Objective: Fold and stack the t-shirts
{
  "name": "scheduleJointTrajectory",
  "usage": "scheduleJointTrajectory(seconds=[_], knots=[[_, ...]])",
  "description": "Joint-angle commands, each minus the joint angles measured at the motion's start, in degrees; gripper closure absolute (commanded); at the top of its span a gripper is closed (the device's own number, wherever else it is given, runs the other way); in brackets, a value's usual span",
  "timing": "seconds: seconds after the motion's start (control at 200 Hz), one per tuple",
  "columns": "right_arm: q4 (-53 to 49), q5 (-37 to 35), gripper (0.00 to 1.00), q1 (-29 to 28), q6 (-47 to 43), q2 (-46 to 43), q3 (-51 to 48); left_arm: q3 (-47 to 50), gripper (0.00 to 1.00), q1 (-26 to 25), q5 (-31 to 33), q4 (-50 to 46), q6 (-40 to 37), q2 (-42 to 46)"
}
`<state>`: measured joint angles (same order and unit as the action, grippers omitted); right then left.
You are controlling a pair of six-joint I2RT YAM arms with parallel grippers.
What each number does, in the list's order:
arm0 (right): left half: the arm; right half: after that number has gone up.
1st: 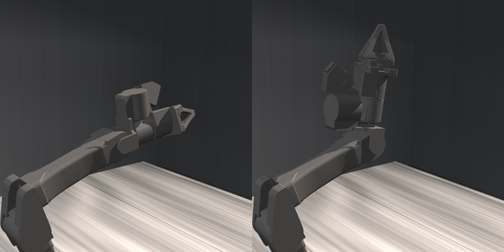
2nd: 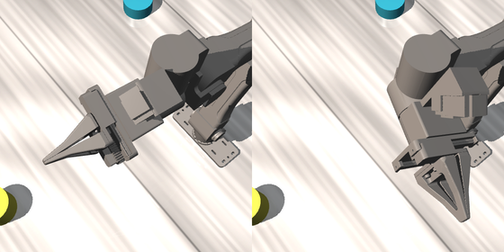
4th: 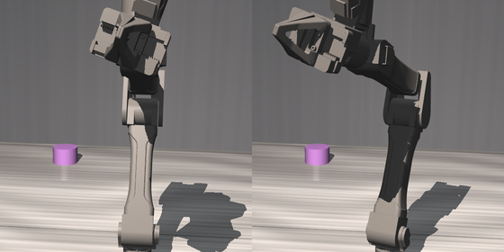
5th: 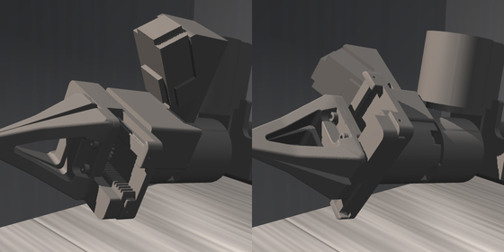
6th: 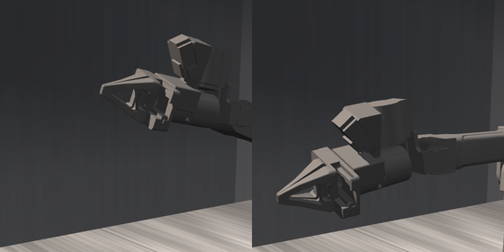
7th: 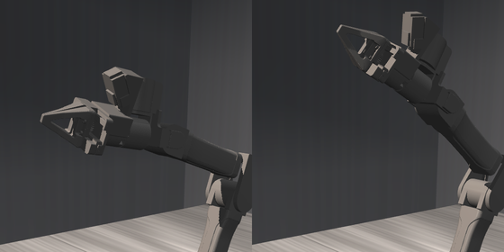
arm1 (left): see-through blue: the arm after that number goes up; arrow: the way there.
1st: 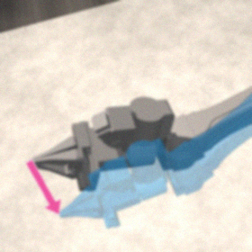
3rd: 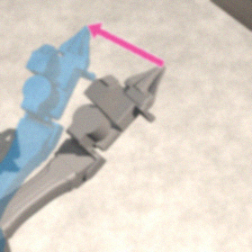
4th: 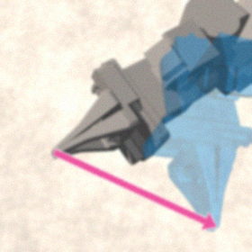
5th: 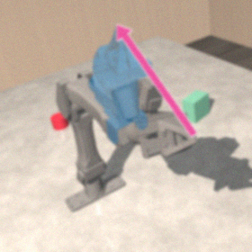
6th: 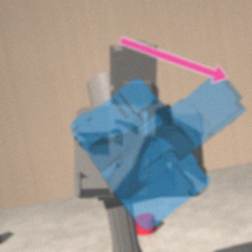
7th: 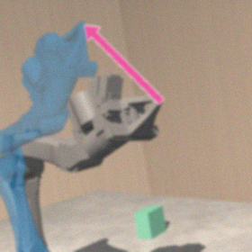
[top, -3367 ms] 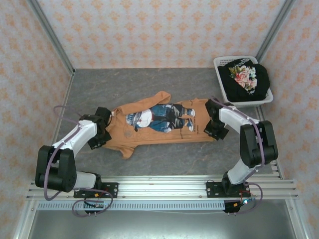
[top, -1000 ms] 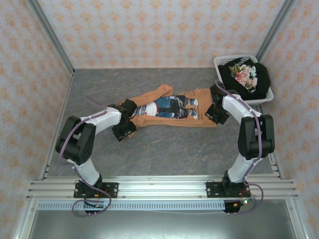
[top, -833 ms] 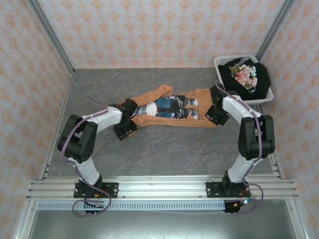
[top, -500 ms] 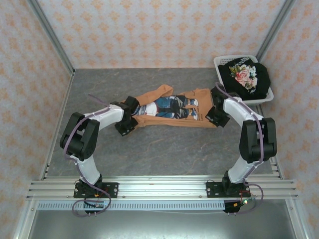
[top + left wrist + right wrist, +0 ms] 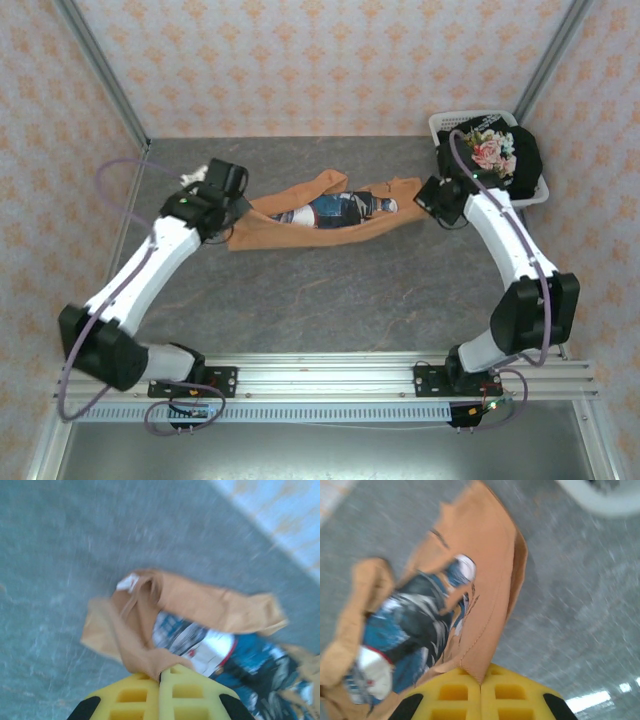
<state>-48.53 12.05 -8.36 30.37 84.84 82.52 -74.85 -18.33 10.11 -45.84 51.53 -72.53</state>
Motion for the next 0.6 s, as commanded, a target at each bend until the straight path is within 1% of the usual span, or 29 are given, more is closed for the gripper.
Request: scheduleJointTrajectory(seconds=[0.0, 0.18, 0.225, 0.24, 0.295, 0.355, 0.43, 0.5, 0.595], knots=[[-1.1, -0.3, 1.0, -0.1, -1.9, -5.0, 4.9, -1.7, 1.0, 0.4, 7.4, -4.9, -2.0, 6.3], [1.4, 2.2, 1.0, -0.2, -1.5, -14.6, 7.6, -3.7, 1.0, 0.4, 9.3, -1.6, -1.9, 19.0], [3.2, 3.3, 1.0, -0.2, -1.7, -16.8, 7.1, -5.3, 1.0, 0.4, 9.4, -0.6, -2.5, 21.0], [3.7, 3.6, 1.0, -0.2, -1.7, -19.1, 6.9, -6.0, 1.0, 0.4, 9.4, -0.4, -2.7, 21.5], [6.5, 4.6, 1.0, -0.1, -1.6, -23.1, 6.3, -9.5, 1.0, 0.4, 9.5, 0.0, -3.8, 22.5], [7.7, 5.5, 1.0, -0.2, -1.1, -25.7, 6.9, -14.3, 1.0, 0.4, 9.7, 0.1, -5.4, 22.1], [7.7, 7.0, 1.0, -0.2, -0.3, -26.5, 9.3, -21.5, 1.0, 0.4, 9.8, -0.1, -7.4, 19.8], [8.3, 8.7, 1.0, -0.2, 1.2, -25.1, 11.6, -28.2, 1.0, 0.4, 10.2, -1.1, -8.5, 16.2], [10.7, 9.7, 1.0, -0.2, 4.0, -21.6, 13.8, -37.9, 1.0, 0.4, 11.5, -5.4, -9.5, 9.0]])
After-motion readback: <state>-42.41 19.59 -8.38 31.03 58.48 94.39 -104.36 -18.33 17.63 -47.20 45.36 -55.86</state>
